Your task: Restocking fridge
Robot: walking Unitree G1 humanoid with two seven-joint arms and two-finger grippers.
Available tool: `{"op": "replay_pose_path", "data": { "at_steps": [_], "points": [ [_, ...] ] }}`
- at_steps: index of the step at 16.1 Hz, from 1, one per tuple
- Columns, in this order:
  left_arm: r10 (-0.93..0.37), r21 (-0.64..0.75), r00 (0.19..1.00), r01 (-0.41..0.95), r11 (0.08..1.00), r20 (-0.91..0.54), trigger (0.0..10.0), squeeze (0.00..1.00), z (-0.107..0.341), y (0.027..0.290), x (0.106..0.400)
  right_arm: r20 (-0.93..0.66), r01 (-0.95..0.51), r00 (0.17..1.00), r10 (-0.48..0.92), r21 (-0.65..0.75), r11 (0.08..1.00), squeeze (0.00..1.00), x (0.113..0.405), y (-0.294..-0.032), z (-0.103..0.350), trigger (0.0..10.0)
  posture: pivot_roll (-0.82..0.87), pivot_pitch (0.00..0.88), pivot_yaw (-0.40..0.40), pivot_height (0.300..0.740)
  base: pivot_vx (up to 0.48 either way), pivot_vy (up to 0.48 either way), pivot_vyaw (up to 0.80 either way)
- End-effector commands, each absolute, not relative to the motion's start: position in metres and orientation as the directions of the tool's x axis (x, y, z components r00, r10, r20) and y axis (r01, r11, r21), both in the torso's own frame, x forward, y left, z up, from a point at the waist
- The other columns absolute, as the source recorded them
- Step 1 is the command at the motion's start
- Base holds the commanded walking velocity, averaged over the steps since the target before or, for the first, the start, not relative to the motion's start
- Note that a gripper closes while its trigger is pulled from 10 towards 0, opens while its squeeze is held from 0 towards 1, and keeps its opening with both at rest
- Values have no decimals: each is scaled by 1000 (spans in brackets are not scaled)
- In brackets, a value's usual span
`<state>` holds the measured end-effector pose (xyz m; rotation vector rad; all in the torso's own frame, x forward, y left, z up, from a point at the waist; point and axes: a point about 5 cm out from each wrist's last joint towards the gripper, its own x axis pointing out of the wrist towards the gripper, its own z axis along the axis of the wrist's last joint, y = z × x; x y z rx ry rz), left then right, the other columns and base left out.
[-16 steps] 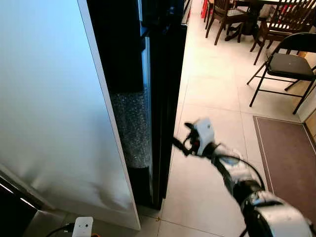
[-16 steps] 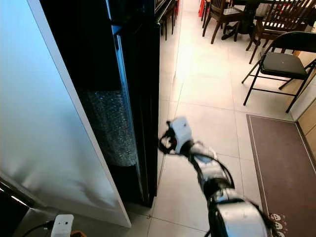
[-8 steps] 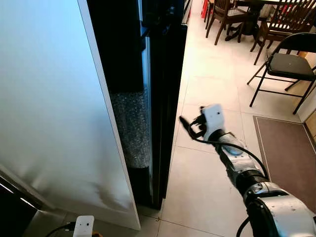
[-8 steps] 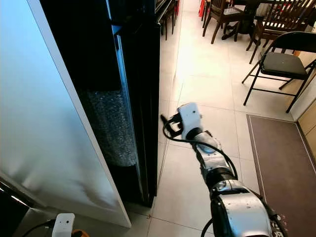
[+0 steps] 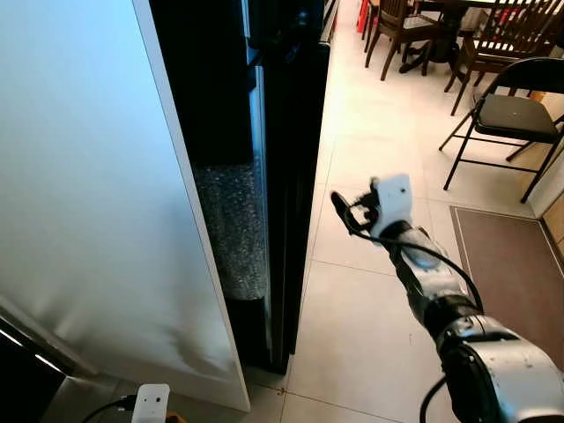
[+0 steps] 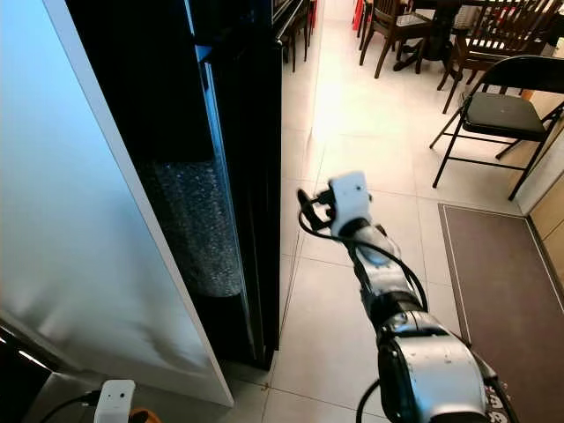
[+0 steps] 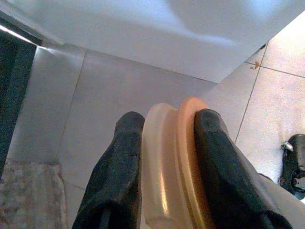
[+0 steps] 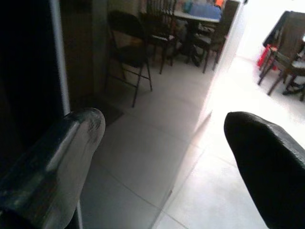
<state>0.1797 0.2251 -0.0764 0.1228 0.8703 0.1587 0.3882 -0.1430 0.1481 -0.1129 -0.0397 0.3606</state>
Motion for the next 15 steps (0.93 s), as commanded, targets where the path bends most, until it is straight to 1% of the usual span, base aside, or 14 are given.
{"op": "replay_pose_path", "data": {
  "at_steps": [1, 8, 11, 13, 15],
  "points": [
    [158, 157, 610, -55, 986, -777, 10000, 0, -82, 217, 172, 33, -366, 928, 371, -107, 924, 0, 390, -139, 154, 10000, 31, 0, -20, 740, 0, 0, 0],
    [162, 166, 608, -50, 985, -778, 10000, 0, -82, 219, 171, 18, -410, 910, 415, -112, 905, 0, 396, -129, 165, 10000, 43, 0, -22, 740, 0, 0, 0],
    [159, 167, 609, -44, 985, -777, 10000, 0, -82, 218, 172, 22, -346, 936, 351, -113, 931, 0, 397, -136, 164, 10000, 46, 0, -24, 740, 0, 0, 0],
    [158, 166, 609, -44, 985, -778, 10000, 0, -82, 218, 171, 29, -259, 965, 262, -69, 963, 0, 387, -148, 142, 10000, 45, 0, -26, 740, 0, 0, 0],
    [153, 166, 602, -35, 986, -784, 10000, 0, -84, 217, 169, -55, -176, 983, 174, -39, 984, 0, 361, -159, 95, 10000, 32, 0, -17, 740, 0, 0, 0]
  ]
}}
